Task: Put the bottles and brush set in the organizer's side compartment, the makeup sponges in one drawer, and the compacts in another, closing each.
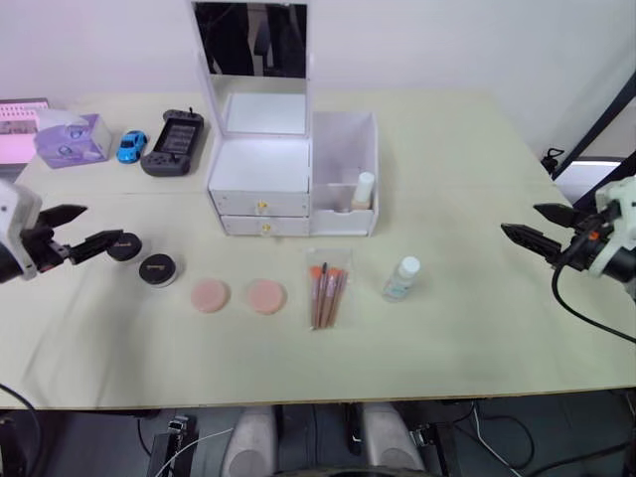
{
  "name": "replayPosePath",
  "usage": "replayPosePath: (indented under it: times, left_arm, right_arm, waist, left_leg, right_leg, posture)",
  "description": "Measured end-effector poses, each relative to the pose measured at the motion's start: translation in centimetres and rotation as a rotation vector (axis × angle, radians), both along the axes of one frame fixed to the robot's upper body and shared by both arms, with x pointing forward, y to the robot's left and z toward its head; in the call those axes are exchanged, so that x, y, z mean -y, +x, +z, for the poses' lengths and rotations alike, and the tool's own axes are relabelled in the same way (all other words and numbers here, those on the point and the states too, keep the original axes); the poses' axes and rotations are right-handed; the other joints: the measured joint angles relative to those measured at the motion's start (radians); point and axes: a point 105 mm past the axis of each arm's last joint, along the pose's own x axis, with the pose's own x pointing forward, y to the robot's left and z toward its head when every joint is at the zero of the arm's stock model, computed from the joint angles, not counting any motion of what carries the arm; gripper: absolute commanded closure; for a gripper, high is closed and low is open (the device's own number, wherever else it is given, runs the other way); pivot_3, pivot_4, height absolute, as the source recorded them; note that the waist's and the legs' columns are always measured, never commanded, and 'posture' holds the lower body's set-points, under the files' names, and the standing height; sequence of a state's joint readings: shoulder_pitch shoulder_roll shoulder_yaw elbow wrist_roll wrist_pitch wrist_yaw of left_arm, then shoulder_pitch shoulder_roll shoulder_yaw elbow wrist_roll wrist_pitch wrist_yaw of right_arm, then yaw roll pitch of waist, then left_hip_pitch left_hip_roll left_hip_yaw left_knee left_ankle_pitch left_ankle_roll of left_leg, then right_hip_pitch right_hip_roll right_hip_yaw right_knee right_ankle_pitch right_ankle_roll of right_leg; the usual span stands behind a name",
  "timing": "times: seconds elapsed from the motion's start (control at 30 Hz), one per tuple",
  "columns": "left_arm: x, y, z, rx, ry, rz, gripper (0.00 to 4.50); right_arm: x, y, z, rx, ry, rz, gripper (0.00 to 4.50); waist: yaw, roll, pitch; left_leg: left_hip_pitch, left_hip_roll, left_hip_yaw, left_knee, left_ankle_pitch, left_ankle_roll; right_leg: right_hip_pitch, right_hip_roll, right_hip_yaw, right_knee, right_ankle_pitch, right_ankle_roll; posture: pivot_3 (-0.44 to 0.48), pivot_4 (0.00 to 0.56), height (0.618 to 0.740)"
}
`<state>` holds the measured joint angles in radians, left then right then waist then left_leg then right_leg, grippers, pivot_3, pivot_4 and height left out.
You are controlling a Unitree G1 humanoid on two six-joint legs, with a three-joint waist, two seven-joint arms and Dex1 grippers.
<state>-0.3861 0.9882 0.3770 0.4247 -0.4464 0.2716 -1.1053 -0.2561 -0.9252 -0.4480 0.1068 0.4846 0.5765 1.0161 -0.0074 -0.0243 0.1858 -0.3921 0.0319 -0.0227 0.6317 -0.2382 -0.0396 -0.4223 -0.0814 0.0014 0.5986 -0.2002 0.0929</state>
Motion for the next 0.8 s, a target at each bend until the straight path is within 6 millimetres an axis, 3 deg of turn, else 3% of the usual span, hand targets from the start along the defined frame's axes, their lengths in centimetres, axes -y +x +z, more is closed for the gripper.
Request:
replayPosePath:
  times: [0.1, 0.17, 0.33, 0.6, 0.7, 0.77, 0.8]
  left_arm:
    - [3.8, 0.5, 3.5, 0.081, -0.023, -0.143, 0.00]
    - [6.8, 0.3, 4.7, 0.084, -0.007, -0.265, 0.00]
    - [14.2, -0.6, 2.1, -0.050, 0.092, -0.570, 0.00]
    - [20.7, -1.8, 2.1, -0.053, 0.063, -0.818, 0.00]
    - [21.5, -2.0, 1.5, -0.073, 0.052, -0.854, 0.00]
    - [21.9, -2.3, 1.2, -0.086, 0.050, -0.886, 0.00]
    - [22.0, -2.4, 1.1, -0.088, 0.052, -0.895, 0.00]
  right_arm:
    - [-2.2, -0.8, 1.2, -0.012, -0.005, 0.095, 0.04]
    - [-4.1, -1.5, 2.1, -0.018, 0.002, 0.170, 0.04]
    - [-9.5, -3.5, 2.7, 0.001, -0.021, 0.340, 0.04]
    - [-14.0, -4.4, 0.0, -0.016, -0.009, 0.376, 0.04]
    - [-14.4, -4.5, -1.2, -0.051, -0.029, 0.365, 0.86]
    - [-14.6, -4.4, -1.8, -0.061, -0.033, 0.358, 1.80]
    - [-14.8, -4.3, -2.0, -0.060, -0.041, 0.357, 1.80]
  waist:
    - [-0.004, 0.000, 0.000]
    - [-0.006, 0.000, 0.000]
    - [-0.006, -0.001, 0.000]
    - [-0.003, -0.002, 0.000]
    - [-0.005, -0.002, 0.000]
    - [-0.006, -0.002, 0.000]
    - [-0.006, -0.002, 0.000]
  left_leg:
    - [0.000, 0.000, 0.000, 0.000, 0.000, 0.000]
    - [0.000, 0.000, 0.000, 0.000, 0.000, 0.000]
    - [0.001, 0.000, 0.000, 0.000, 0.000, 0.000]
    - [0.000, 0.000, 0.001, 0.002, 0.000, 0.000]
    - [0.000, 0.000, 0.000, 0.002, 0.000, 0.000]
    - [0.000, 0.000, 0.000, 0.002, 0.000, 0.000]
    - [0.000, 0.000, 0.000, 0.002, 0.000, 0.000]
  right_leg:
    - [0.000, 0.000, 0.000, 0.000, 0.000, 0.000]
    - [0.000, 0.000, 0.001, 0.000, 0.000, 0.000]
    - [0.000, 0.002, 0.002, 0.000, -0.001, 0.002]
    - [0.001, 0.002, 0.003, 0.000, -0.002, 0.004]
    - [0.001, 0.002, 0.003, 0.000, -0.002, 0.003]
    - [0.001, 0.002, 0.003, 0.000, -0.002, 0.003]
    - [0.001, 0.002, 0.003, 0.000, -0.002, 0.004]
  posture:
    - [0.000, 0.150, 0.740]
    - [0.000, 0.150, 0.740]
    - [0.000, 0.150, 0.740]
    - [0.000, 0.150, 0.740]
    - [0.000, 0.150, 0.740]
    - [0.000, 0.150, 0.740]
    - [0.000, 0.150, 0.740]
